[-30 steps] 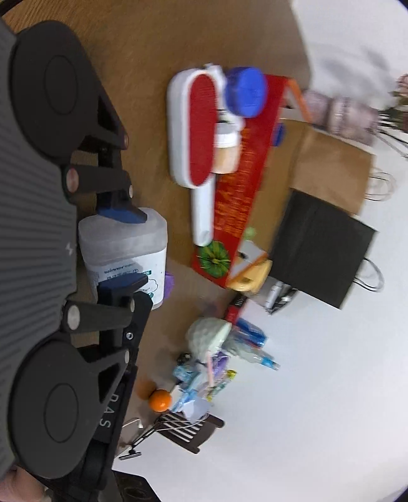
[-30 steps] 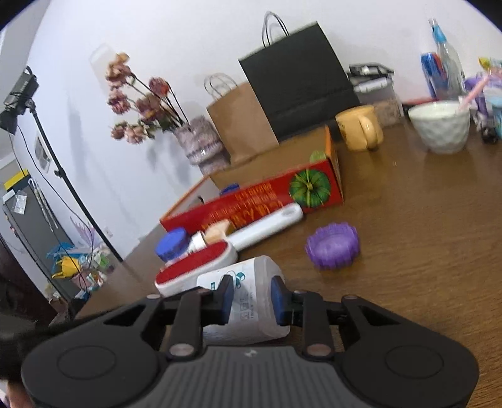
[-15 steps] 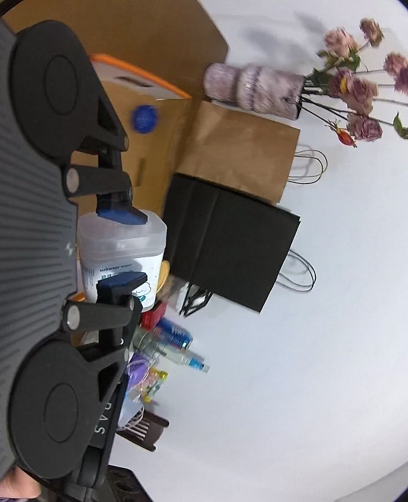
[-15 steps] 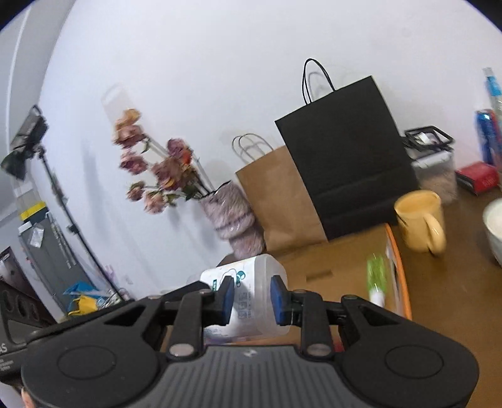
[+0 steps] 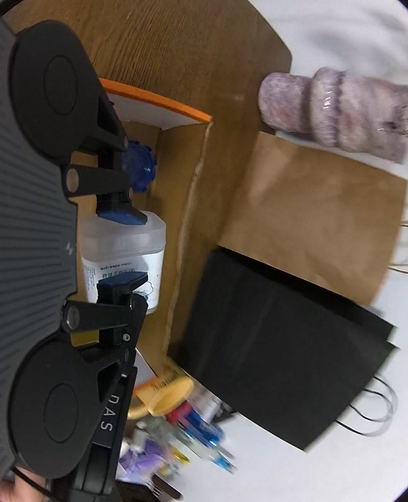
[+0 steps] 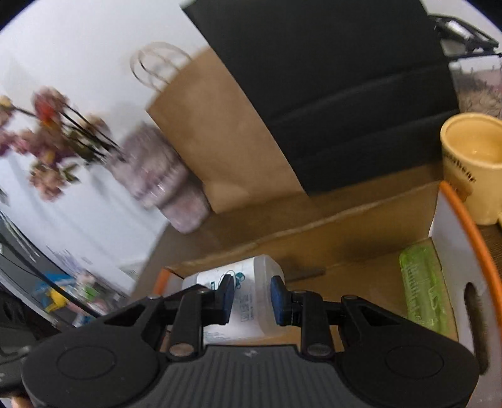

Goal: Organize rigid objects
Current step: 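Carry the white plastic box into the cardboard box and open both tools, then lift both tools out of the cardboard box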

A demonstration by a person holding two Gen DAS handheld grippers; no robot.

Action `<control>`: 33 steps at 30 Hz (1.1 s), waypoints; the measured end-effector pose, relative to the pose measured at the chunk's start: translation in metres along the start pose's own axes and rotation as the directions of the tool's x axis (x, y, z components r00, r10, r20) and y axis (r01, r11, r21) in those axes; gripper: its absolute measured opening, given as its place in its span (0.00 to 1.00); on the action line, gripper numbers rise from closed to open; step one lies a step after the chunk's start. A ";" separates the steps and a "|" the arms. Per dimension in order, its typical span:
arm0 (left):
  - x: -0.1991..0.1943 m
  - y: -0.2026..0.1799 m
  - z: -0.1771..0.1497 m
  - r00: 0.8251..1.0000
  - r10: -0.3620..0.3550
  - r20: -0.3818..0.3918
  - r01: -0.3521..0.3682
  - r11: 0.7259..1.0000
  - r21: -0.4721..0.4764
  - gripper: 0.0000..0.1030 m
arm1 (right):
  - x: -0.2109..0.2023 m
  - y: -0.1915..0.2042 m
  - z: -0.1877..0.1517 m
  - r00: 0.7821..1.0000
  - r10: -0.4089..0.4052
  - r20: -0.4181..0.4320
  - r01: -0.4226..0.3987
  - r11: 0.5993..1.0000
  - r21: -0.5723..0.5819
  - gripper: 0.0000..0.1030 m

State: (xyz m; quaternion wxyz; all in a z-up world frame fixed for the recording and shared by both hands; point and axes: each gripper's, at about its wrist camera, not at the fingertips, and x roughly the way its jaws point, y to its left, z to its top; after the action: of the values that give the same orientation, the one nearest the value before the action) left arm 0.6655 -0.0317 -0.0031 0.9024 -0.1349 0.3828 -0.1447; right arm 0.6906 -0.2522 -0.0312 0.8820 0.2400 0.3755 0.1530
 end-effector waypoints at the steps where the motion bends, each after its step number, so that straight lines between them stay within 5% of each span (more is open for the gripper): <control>1: 0.007 0.004 -0.001 1.000 0.003 -0.019 -0.004 1.000 -0.009 0.31 | 0.006 0.000 0.000 1.000 -0.015 -0.015 0.015 1.000 -0.006 0.26; 5: 0.027 0.015 -0.001 0.995 -0.003 -0.096 0.000 0.999 -0.034 0.33 | 0.019 -0.008 -0.002 0.999 -0.034 -0.035 0.035 0.999 0.021 0.27; 11: -0.019 -0.003 0.000 0.998 0.060 -0.013 -0.059 0.997 0.051 0.49 | -0.028 0.008 -0.004 0.997 -0.071 0.024 0.072 0.995 -0.067 0.29; 13: -0.042 -0.009 0.000 0.995 0.098 0.024 -0.100 0.992 0.083 0.55 | -0.056 0.016 -0.004 0.995 -0.080 0.060 0.086 0.989 -0.116 0.37; 15: -0.070 -0.015 -0.008 0.987 0.146 0.062 -0.153 0.980 0.130 0.57 | -0.087 0.022 -0.009 0.993 -0.088 0.084 0.101 0.980 -0.169 0.60; 21: -0.150 -0.029 -0.047 0.948 0.278 0.156 -0.307 0.929 0.207 0.62 | -0.173 0.025 -0.040 0.968 -0.183 0.172 0.227 0.930 -0.288 0.77; 25: -0.195 -0.040 -0.066 0.941 0.282 0.188 -0.317 0.929 0.193 0.68 | -0.216 0.022 -0.059 0.962 -0.189 0.195 0.237 0.936 -0.260 0.77; 27: -0.216 -0.047 -0.077 0.938 0.272 0.212 -0.313 0.930 0.192 0.79 | -0.234 0.025 -0.068 0.959 -0.185 0.214 0.238 0.936 -0.260 0.77; 33: -0.256 -0.067 -0.111 0.929 0.250 0.273 -0.310 0.928 0.206 0.80 | -0.275 0.034 -0.109 0.954 -0.140 0.265 0.213 0.938 -0.271 0.78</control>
State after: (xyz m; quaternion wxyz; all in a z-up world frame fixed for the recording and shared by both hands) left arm 0.4032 -0.0149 0.1131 0.9633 0.0174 0.2644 -0.0420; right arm 0.4231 -0.3140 0.0834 0.9573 0.0866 0.2583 0.0968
